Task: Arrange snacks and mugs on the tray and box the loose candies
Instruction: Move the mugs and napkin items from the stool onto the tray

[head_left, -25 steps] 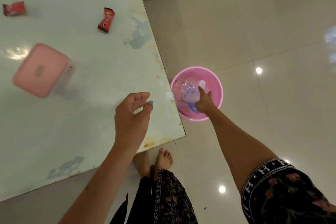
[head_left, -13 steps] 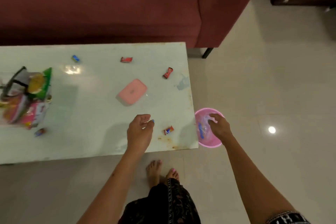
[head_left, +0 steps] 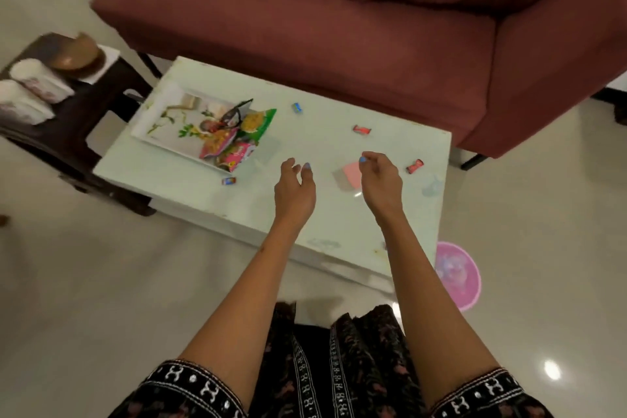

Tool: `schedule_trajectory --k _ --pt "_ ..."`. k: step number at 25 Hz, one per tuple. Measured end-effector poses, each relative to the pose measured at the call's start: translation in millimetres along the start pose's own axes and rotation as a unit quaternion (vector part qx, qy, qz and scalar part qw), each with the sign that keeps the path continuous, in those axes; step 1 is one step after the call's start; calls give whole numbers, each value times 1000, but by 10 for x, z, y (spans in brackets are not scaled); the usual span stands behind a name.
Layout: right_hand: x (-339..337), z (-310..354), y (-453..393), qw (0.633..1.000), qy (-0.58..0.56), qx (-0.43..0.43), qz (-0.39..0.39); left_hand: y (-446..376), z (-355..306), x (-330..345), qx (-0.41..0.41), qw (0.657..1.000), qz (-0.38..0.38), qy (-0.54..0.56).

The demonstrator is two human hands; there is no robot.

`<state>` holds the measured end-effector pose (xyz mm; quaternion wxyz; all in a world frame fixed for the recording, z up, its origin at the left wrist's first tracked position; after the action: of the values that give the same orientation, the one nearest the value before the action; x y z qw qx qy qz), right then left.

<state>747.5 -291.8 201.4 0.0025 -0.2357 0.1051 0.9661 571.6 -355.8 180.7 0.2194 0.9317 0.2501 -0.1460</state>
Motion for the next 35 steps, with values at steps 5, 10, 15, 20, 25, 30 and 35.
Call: schedule_trajectory --k 5,10,15,20,25,30,35 --pt "910 781 215 999 -10 -45 0 -294 -9 -1253 53 997 -53 4" --pt "1881 1233 505 998 -31 -63 11 -611 181 -2357 82 994 -76 -2" --pt "2631 1620 687 994 1 -100 39 -956 494 -3021 44 996 -81 -17" --pt "3180 1925 548 989 16 -130 73 -1321 677 -3308 23 995 -90 -25" --pt "3853 2392 140 983 21 -142 117 -1825 657 -3725 12 993 -114 -3" --pt "4520 2850 -184 965 56 -176 187 -2275 605 -4143 -5 988 -154 9" --pt "5158 3069 -322 950 59 -182 245 -2564 814 -4522 -51 983 -177 21"
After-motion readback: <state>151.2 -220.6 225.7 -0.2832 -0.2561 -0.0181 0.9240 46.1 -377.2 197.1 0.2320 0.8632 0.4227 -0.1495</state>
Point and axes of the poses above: each hand's wrist, its own y-axis away from the middle knuckle, its own x-axis out of the palm, z = x × y, the point moved 9 cm from there along -y, towards the middle knuckle, and after that the axes turned 1 degree about -z, right-handed, at the moved point
